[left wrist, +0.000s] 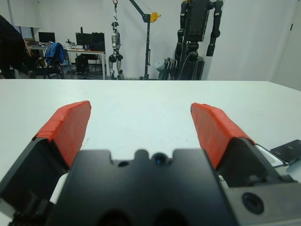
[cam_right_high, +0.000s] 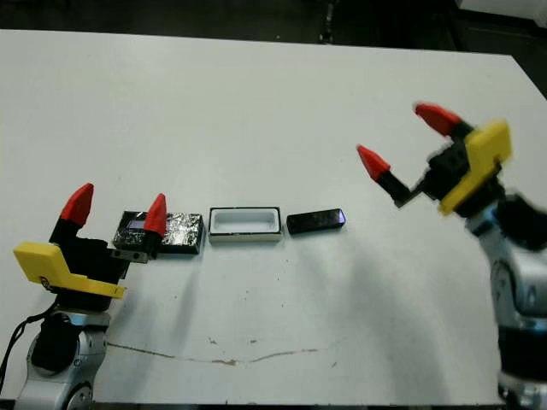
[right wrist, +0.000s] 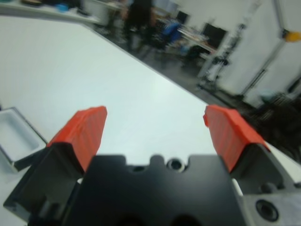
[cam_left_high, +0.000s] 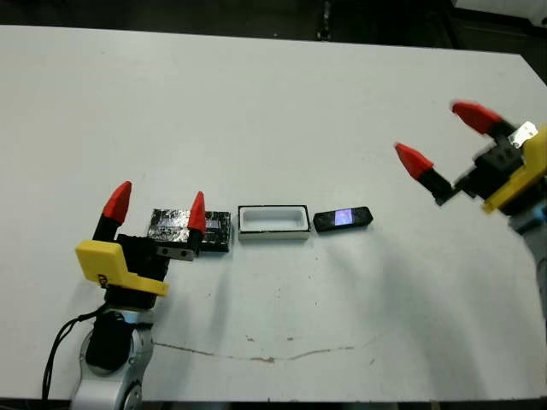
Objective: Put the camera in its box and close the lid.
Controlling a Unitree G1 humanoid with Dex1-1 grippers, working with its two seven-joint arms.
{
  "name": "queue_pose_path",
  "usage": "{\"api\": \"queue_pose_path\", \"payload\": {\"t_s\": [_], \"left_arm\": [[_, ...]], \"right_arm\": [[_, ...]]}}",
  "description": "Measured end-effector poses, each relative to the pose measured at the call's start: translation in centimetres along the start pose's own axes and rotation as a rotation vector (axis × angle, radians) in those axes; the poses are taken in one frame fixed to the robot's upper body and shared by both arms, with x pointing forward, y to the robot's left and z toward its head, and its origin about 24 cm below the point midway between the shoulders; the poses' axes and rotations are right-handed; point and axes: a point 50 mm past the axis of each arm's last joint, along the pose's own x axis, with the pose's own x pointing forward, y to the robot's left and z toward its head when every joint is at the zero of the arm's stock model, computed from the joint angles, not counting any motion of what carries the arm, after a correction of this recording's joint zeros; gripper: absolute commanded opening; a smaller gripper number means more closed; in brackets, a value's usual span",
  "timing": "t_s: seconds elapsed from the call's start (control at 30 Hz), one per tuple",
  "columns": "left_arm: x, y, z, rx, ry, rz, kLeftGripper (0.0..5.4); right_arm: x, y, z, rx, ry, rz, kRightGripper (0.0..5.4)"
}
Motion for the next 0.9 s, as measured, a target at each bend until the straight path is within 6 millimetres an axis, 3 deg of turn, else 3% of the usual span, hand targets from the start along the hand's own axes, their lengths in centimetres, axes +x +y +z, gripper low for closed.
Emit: {"api": "queue_pose_path", "payload": {"t_s": [0.3,0.53,0.9], "left_arm": [[-0.1,0.0,0.1,-0.001,0.001,0.001,5.39],[-0.2,0.0,0.1,0.004,0.006,0.009,5.39],[-0.1,0.0,0.1,0.007,0.011,0.012,5.39]], "right_arm": [[3.2,-1.1,0.4,-0.054,0.186,0.303,5.40],[4.5,-1.0,-0.3,-0.132,0.362,0.597,5.40],[6.0,0.5,-2.1,-0.250,0.483,0.792,5.40]]}}
